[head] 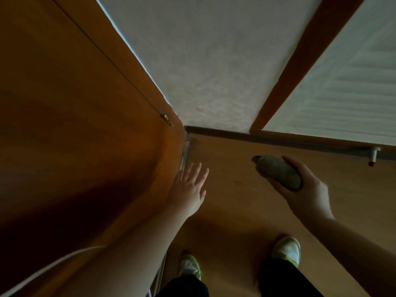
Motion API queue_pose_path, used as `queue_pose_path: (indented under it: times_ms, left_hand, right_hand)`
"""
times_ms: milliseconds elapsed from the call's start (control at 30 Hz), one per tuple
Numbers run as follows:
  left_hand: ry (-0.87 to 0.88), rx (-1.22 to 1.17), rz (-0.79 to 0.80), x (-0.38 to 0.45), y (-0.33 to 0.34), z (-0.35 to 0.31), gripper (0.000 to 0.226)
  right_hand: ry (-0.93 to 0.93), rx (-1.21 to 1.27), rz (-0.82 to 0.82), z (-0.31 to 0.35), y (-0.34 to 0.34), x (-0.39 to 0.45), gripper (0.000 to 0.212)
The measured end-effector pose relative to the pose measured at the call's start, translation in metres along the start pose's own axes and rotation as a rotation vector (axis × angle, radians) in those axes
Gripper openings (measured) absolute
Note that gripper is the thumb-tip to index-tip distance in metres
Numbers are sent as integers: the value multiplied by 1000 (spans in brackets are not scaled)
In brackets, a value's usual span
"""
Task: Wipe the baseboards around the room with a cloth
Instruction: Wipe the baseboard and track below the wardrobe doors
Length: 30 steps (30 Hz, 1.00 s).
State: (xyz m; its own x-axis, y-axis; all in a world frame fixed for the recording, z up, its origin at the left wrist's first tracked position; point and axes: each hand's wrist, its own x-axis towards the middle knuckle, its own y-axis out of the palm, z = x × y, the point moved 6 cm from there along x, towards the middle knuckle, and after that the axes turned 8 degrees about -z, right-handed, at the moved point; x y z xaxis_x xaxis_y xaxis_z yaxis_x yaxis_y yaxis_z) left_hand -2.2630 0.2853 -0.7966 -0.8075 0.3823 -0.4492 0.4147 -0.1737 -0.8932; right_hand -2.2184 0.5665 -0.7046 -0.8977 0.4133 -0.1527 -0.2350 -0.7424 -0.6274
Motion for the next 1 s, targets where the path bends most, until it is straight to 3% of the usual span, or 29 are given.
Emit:
queue_pose_path:
  times_ms: [267, 433, 567, 733, 1000]
  left_hand:
    - [-6, -24, -87, 49, 110, 40, 84]
    - [79, -29, 36, 98, 185, 43, 97]
    - [25, -80, 90, 148, 227, 45, 109]
    - [-16, -40, 111, 170, 268, 54, 145]
    - [-9, -50, -25, 164, 268, 63, 149]
  right_hand:
    - [-57, 12, 74, -70, 127, 39, 57]
    - [-43, 38, 49, -114, 186, 62, 55]
    - [-49, 66, -6, -138, 239, 87, 58]
    - [-96, 116, -74, -141, 308, 114, 50]
    - [-97, 101, -28, -115, 393, 135, 50]
